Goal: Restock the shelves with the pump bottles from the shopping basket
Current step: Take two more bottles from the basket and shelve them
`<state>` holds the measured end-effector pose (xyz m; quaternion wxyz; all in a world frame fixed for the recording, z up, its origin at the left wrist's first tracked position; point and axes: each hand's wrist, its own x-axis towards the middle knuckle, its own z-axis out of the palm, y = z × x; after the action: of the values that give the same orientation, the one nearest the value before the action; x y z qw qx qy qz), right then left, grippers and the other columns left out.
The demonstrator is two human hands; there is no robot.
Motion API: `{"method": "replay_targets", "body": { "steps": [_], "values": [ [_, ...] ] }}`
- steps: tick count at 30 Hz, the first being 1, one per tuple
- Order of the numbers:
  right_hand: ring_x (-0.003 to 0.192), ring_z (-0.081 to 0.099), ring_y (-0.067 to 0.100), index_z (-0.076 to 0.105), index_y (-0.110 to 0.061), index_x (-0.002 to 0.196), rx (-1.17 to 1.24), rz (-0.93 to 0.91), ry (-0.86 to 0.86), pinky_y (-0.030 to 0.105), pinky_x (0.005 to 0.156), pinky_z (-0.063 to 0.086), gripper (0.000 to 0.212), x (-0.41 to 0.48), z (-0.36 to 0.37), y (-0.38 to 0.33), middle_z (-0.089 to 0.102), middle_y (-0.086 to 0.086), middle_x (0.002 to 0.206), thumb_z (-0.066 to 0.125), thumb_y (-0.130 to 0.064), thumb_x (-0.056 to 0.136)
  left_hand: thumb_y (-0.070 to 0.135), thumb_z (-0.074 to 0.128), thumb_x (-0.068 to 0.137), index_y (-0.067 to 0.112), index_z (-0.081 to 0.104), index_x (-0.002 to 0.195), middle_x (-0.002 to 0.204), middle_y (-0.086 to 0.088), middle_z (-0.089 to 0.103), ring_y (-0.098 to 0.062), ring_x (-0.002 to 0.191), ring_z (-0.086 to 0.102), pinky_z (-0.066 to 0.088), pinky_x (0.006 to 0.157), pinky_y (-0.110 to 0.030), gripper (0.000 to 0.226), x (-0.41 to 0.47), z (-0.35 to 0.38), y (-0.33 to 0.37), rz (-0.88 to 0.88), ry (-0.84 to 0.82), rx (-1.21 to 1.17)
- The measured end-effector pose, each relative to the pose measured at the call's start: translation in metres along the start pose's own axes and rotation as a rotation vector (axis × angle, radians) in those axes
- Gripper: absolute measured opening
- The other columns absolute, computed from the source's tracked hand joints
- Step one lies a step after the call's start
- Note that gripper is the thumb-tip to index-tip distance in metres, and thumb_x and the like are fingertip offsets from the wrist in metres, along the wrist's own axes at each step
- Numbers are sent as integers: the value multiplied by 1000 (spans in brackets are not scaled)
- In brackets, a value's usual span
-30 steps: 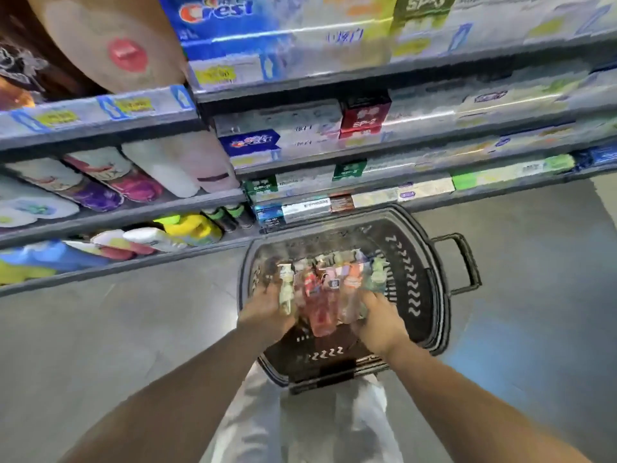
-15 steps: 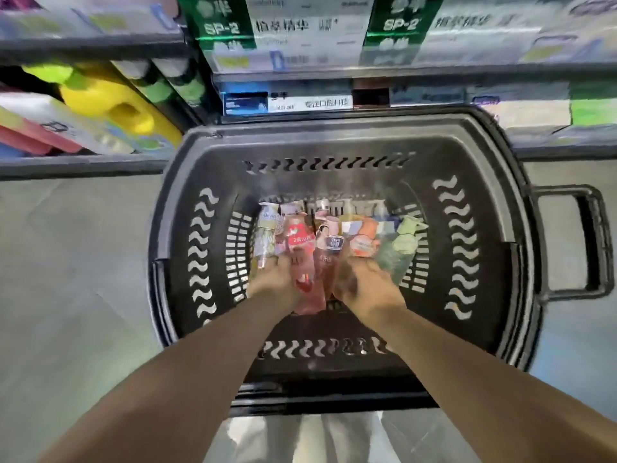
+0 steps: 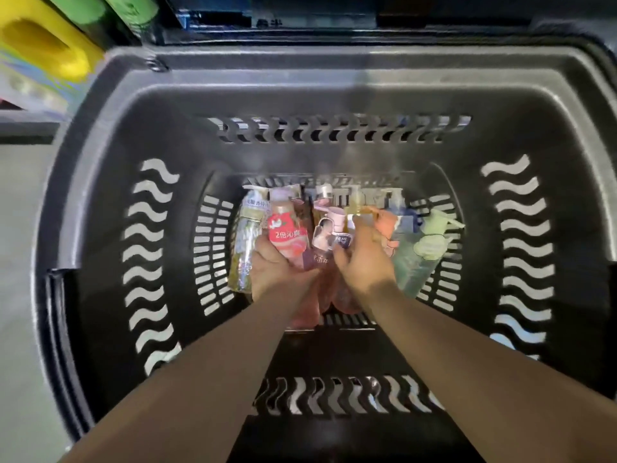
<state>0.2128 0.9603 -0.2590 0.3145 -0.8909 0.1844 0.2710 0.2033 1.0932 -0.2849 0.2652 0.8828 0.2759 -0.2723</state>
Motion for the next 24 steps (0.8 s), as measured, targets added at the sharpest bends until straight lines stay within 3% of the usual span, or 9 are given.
{"method": "replay_targets", "body": {
  "steps": [4,6,8,11,15,20,24],
  "values": [
    [108,58,32,28,-12,141,35,67,-34,32,80,41,64,18,12,-12,54,12,124,60,-30,89,44,85,48,17,23,130,119,-9,42,-28,109,47,43,91,-38,106,10,-34,-3,149,98,26],
    [106,59,32,30,-9,137,48,140,-91,35,85,45,66,25,19,-15,57,12,117,65,-34,86,44,84,51,15,30,129,113,-9,44,-27,101,49,45,86,-36,99,13,-50,-2,224,147,3],
    [108,59,33,33,-8,130,36,208,-118,43,90,47,70,28,26,-19,58,13,117,71,-39,81,43,85,54,15,33,130,112,-10,45,-28,100,49,46,88,-39,97,17,-62,-2,273,152,-12],
    [104,61,31,37,-10,123,-22,238,-94,42,85,50,71,30,31,-21,60,9,114,75,-45,74,42,84,52,26,26,139,117,-9,42,-26,108,44,40,98,-39,106,21,-73,-7,292,66,-14],
    [95,64,23,56,-20,115,-137,131,-105,31,76,52,61,24,23,-24,66,3,108,74,-54,68,47,81,50,39,19,143,114,-4,41,-23,109,46,38,98,-33,112,17,-81,-17,262,7,-51],
    [96,61,28,50,-17,117,-161,38,16,30,67,43,65,-24,15,-20,64,6,106,72,-55,69,36,84,51,43,11,143,118,-5,40,-26,114,46,37,102,-38,118,-5,-101,-27,257,-42,-20],
    [95,59,32,51,-17,117,-93,-15,140,35,72,47,62,-78,-9,-34,64,9,103,73,-50,68,37,83,50,42,7,146,119,-6,43,-25,115,45,38,103,-38,122,-40,-143,-17,348,-60,-18]
  ]
}}
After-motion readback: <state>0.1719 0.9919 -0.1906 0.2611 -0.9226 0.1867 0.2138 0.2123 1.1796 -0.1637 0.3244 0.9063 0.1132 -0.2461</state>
